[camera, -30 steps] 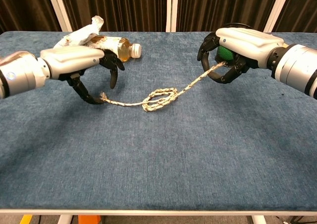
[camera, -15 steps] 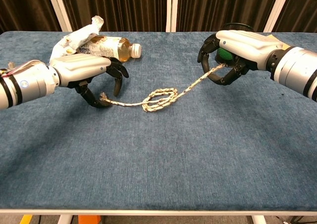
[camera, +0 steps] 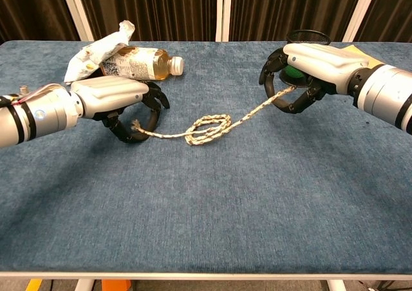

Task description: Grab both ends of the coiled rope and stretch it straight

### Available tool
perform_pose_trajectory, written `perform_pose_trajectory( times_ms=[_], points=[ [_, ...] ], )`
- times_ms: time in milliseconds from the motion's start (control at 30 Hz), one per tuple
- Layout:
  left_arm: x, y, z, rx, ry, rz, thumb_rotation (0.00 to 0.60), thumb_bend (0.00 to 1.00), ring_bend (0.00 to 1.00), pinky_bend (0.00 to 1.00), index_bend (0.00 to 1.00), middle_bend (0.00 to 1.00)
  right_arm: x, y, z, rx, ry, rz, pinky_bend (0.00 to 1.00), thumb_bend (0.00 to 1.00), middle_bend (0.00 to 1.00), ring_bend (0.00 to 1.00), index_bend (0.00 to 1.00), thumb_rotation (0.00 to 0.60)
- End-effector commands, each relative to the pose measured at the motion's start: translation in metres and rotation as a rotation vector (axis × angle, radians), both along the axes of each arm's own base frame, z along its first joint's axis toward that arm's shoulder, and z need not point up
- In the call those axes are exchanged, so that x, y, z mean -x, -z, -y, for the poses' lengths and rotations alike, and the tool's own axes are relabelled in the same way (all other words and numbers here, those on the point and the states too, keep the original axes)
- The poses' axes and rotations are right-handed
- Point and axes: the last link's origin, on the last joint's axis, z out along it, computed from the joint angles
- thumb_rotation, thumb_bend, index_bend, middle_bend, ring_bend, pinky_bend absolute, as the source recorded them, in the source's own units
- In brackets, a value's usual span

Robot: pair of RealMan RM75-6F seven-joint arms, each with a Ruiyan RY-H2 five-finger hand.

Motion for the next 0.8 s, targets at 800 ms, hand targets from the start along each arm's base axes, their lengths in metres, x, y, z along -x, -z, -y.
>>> perform_pose_trajectory(
  times_ms=[800],
  points=[
    [0.066,-0.084,0.015,-0.217,-0.084,0.096,0.6,0.41,0.01,0.03,0.61,0.19,0.067,-0.089,-0.021,0.184,0.143,0.083,0.05,0.67,0.29,0.09,0.75,0.6]
  ],
)
